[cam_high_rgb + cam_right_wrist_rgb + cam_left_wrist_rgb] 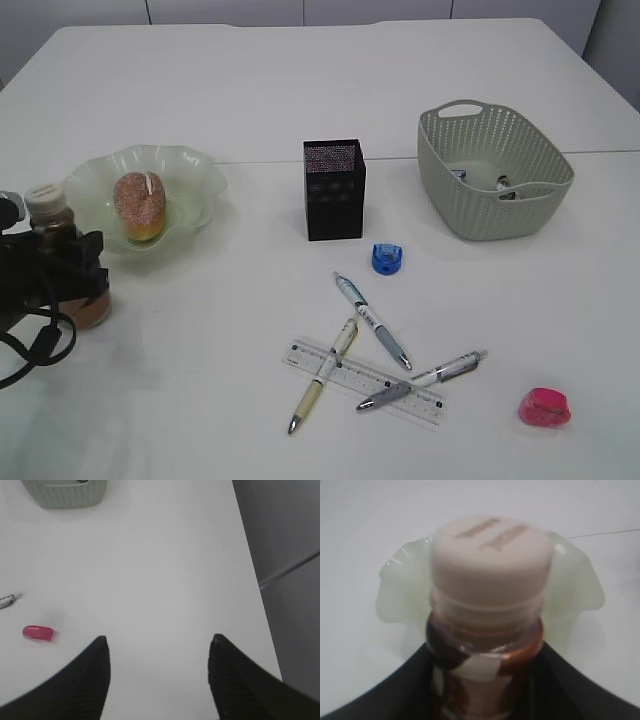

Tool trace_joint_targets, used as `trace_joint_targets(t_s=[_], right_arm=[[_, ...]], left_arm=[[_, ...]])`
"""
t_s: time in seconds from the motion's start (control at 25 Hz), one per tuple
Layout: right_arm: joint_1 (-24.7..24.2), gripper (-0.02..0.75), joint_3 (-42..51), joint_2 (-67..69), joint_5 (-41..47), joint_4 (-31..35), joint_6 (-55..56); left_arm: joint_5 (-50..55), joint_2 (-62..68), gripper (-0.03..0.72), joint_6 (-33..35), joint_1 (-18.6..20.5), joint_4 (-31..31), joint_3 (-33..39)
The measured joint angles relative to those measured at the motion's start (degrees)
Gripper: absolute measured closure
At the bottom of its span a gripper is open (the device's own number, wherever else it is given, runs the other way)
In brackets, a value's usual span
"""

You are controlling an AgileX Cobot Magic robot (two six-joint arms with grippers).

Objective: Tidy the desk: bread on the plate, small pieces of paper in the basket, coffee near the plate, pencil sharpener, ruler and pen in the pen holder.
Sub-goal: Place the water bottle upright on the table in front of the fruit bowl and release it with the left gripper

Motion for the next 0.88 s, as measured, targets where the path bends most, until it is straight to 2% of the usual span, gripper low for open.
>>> trace_joint_targets(t_s=[0.24,0.88], right_arm=[[0.0,0.252,0.0,0.0,0.0,0.0,0.0],[0.0,0.251,0.0,-0.6,0.0,0.0,0.0]], left_arm=[[-1.7,0.0,0.206,0.0,0.0,0.0,-0.3],[-2.0,-1.3,0.197,0.0,0.0,0.0,3.7]])
